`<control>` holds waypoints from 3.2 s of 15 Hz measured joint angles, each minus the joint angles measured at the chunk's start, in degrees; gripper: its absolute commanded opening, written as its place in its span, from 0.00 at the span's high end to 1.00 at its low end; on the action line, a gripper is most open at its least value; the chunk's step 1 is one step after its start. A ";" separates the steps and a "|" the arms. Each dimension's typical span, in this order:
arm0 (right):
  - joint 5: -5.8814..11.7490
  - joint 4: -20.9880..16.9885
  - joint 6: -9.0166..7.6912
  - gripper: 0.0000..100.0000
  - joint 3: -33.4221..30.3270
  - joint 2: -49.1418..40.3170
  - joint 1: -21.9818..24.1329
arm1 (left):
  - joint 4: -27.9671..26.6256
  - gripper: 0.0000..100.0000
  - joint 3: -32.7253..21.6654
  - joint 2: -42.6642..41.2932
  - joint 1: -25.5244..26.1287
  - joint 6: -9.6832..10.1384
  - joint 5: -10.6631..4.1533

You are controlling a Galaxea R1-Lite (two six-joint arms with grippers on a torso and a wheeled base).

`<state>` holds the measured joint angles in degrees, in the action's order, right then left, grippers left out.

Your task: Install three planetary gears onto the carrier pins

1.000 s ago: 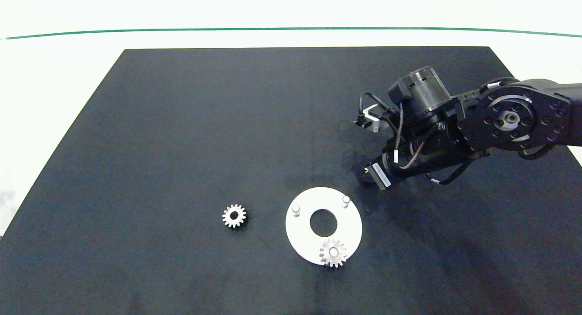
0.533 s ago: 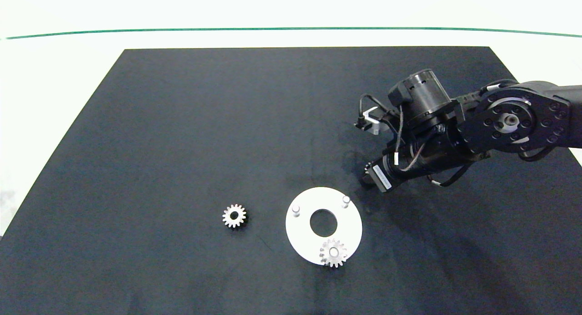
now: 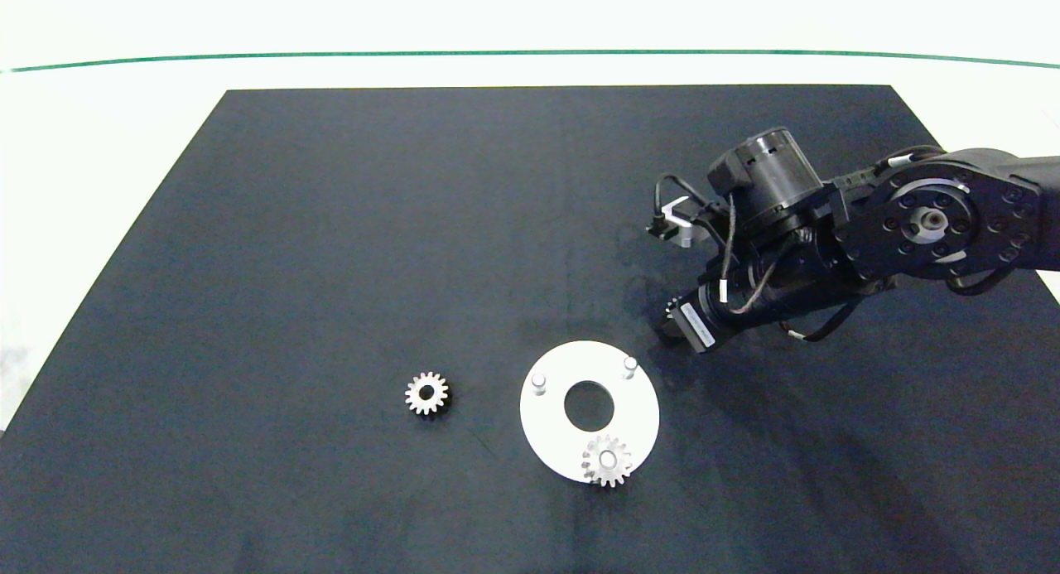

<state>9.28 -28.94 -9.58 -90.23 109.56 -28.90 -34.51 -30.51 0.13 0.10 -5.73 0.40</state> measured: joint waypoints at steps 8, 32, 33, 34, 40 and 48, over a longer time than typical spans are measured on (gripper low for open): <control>0.63 -1.95 -4.17 0.90 2.63 -8.70 -5.74 | 0.00 0.00 0.52 0.00 0.00 0.04 0.04; 4.63 -0.41 -4.04 0.90 4.99 -4.79 -14.59 | 0.00 0.00 0.11 -0.04 -0.05 0.13 0.11; 4.67 -0.40 -4.04 0.90 4.92 -4.43 -14.42 | 0.00 0.00 0.11 -0.04 -0.10 0.13 0.12; 4.69 -0.40 -4.04 0.90 4.90 -4.16 -14.25 | 0.00 0.00 0.11 -0.04 -0.07 0.20 0.11; 4.64 -0.40 -4.02 0.90 3.28 -3.27 -13.09 | 0.00 0.00 0.11 -0.04 -0.02 0.15 0.12; 4.67 -0.41 -3.95 0.00 2.86 -1.87 -13.07 | 0.06 0.00 0.01 0.00 0.01 0.15 0.39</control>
<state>13.95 -29.35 -13.53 -87.37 107.69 -41.97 -34.45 -30.50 0.13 0.11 -5.58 0.79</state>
